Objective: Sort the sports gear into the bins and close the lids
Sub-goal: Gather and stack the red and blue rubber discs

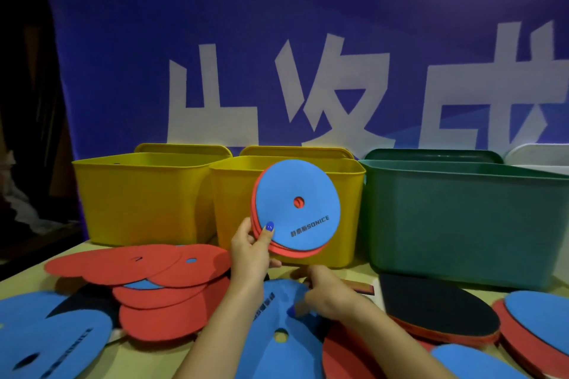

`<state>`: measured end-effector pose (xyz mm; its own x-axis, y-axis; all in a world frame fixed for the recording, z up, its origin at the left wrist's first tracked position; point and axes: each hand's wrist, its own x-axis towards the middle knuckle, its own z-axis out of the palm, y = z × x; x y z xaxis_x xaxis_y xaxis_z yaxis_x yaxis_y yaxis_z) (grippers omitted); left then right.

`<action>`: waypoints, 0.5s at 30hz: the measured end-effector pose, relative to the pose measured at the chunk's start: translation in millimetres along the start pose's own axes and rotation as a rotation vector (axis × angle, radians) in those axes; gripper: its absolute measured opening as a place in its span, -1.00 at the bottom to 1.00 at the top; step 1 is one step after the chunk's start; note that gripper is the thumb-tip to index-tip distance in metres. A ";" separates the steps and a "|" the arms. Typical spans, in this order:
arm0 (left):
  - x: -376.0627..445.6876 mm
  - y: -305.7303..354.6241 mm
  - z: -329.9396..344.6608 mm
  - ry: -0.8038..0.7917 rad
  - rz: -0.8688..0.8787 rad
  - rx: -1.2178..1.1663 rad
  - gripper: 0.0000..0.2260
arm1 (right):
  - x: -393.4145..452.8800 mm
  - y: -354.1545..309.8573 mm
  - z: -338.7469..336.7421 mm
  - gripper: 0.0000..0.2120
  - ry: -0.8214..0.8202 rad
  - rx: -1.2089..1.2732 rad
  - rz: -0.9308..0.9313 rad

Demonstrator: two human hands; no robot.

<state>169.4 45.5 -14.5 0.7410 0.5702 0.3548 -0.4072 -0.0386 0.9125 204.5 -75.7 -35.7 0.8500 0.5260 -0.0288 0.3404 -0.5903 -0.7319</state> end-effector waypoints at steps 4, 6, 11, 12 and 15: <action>4.1 0.7 -1.8 0.043 0.016 -0.035 -0.87 | -12.5 4.8 -19.5 -0.88 0.001 0.376 -0.133; 5.9 1.9 -2.7 0.061 0.026 -0.085 -0.89 | -19.4 6.1 -25.5 -0.89 -0.029 0.496 -0.137; 7.5 13.1 -8.8 0.194 0.116 -0.154 -0.86 | -15.9 11.0 -22.0 -0.84 0.132 0.593 -0.037; 8.5 15.4 -12.2 0.236 0.138 -0.155 -0.85 | -14.5 13.0 -24.3 -0.83 0.217 0.666 -0.014; 12.0 15.3 -21.3 0.327 0.062 -0.200 -0.83 | -11.5 24.4 -43.9 -0.83 0.495 0.963 0.056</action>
<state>160.7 69.2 -0.6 0.5156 0.8044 0.2951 -0.5658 0.0609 0.8223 220.7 -123.1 -23.5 0.9959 0.0808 0.0415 0.0213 0.2362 -0.9715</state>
